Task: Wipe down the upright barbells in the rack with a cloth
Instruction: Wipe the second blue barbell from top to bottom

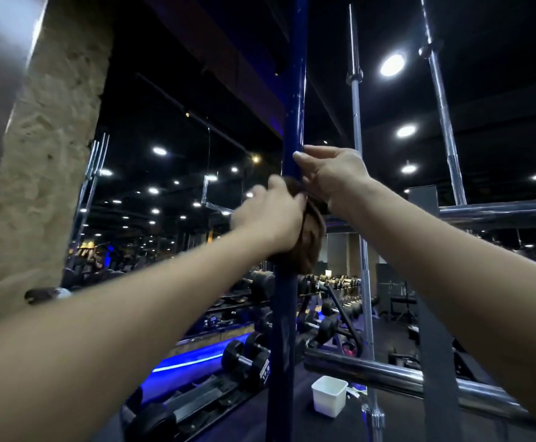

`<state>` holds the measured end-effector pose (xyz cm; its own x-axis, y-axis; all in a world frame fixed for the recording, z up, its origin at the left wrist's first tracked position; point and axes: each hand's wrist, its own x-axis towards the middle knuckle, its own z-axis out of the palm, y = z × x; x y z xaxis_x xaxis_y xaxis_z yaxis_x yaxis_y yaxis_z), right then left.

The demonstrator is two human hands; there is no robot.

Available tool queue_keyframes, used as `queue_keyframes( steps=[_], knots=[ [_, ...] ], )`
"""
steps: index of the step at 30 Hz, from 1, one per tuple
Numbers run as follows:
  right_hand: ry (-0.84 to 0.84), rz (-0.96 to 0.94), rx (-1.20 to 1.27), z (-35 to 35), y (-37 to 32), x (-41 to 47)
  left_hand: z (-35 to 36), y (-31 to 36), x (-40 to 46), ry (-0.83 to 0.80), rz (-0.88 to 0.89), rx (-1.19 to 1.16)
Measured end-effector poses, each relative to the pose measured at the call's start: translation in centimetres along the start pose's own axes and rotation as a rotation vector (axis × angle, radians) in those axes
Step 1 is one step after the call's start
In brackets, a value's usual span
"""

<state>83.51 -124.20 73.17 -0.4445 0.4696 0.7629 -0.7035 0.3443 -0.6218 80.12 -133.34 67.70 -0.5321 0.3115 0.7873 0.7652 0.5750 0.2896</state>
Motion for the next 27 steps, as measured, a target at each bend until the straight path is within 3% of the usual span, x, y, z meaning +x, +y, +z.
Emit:
queue_keyframes(
  steps=[6,14,21,27],
  knots=[
    [0.009,0.006,-0.036,0.0,0.4,-2.5,2.9,-2.8,-6.7,-0.139,0.014,0.047],
    [0.02,-0.005,-0.097,0.5,0.7,-2.4,-1.0,-0.2,0.7,0.004,-0.019,-0.017],
    [0.044,0.021,-0.119,-0.1,1.1,-3.7,3.4,-3.2,-6.5,-0.135,0.027,-0.014],
    [0.062,0.019,-0.182,0.4,0.5,-3.7,0.0,-1.5,-1.3,-0.065,0.032,-0.012]
  ],
)
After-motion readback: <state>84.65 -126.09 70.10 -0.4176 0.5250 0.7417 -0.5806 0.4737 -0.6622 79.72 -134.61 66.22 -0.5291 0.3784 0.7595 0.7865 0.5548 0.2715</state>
